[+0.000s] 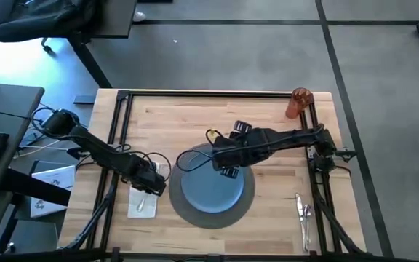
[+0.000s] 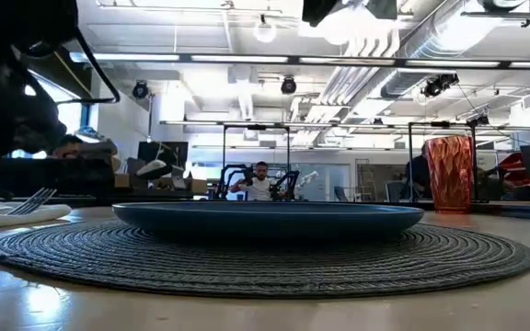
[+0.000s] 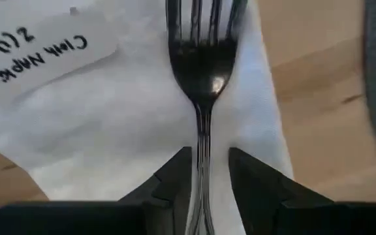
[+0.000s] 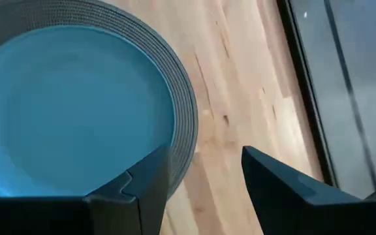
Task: Set table place
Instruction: Put the silver fork on the white table napkin
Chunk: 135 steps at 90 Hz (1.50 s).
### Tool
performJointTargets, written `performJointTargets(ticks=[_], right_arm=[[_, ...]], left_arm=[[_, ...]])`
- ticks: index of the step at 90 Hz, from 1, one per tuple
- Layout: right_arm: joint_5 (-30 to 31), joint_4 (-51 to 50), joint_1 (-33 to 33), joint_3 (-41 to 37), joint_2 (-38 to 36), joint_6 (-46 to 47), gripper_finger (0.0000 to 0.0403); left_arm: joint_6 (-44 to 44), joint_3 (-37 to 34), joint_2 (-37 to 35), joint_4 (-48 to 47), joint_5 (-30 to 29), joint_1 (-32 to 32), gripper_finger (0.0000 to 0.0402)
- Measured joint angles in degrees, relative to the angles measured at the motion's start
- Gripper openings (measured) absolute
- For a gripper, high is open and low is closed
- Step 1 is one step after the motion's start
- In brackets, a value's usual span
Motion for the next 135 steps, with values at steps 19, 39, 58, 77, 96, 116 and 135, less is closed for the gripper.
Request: performJointTargets(ticks=[19, 39, 58, 77, 96, 116, 135], right_arm=[[0.58, 0.0, -0.02, 0.0, -0.12, -2.19, 0.0172], [0.59, 0.18, -0.02, 0.0, -0.12, -3.07, 0.0172], [0.6, 0.22, -0.02, 0.0, -0.12, -3.43, 0.0172], [0.58, 0.23, -0.02, 0.0, -0.12, -4.12, 0.0172], [0.58, 0.48, -0.02, 0.0, -0.1, -4.23, 0.0172], [0.58, 1.09, -0.02, 0.0, -0.1, -4.56, 0.0172], [0.56, 1.27, -0.02, 0.0, -0.08, -4.56, 0.0172]], left_arm=[[-0.1, 2.49, 0.9, -0.12, 0.09, 0.0, 0.0033], [-1.51, 3.03, 0.88, -0.47, 0.17, 0.0, 0.0002], [-1.59, 3.03, 0.88, -1.09, 0.32, 0.0, 0.0], [-4.0, 3.03, 0.88, -0.24, 0.17, 0.0, 0.0009], [-5.55, 2.56, 0.99, 0.02, 0.34, 0.0, 0.0068], [-6.08, 0.94, 1.12, 1.73, -0.25, 0.04, 0.0059], [-6.08, 0.93, 1.1, 1.78, -0.81, 0.02, 0.0006]])
